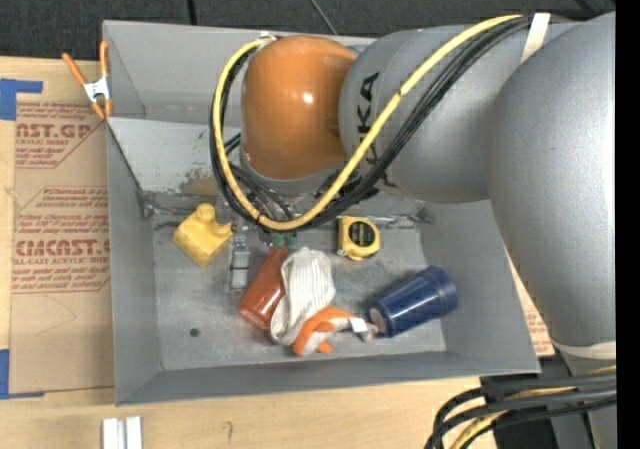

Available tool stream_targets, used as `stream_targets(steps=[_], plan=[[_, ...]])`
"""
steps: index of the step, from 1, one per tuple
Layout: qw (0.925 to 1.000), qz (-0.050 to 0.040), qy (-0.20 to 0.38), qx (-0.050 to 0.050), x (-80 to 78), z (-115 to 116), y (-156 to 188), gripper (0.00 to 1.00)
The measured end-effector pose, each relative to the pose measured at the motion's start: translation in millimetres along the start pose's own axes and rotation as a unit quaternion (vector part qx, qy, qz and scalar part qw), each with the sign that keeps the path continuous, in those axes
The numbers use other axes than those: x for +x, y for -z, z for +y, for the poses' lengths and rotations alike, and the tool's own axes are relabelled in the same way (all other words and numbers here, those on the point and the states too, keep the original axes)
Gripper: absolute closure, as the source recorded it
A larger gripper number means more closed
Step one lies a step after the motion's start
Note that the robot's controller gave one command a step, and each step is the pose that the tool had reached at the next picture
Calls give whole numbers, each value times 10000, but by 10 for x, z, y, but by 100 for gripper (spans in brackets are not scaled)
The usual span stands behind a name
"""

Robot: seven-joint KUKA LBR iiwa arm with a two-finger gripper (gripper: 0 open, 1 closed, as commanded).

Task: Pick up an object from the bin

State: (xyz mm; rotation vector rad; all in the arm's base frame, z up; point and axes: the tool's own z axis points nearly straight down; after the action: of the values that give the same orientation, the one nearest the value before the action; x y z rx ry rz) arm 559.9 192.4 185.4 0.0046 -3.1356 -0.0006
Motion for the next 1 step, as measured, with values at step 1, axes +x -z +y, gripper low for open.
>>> stream_targets(steps=[1], plan=[[10000,-38,-9,-7,-17,-11,51,0]])
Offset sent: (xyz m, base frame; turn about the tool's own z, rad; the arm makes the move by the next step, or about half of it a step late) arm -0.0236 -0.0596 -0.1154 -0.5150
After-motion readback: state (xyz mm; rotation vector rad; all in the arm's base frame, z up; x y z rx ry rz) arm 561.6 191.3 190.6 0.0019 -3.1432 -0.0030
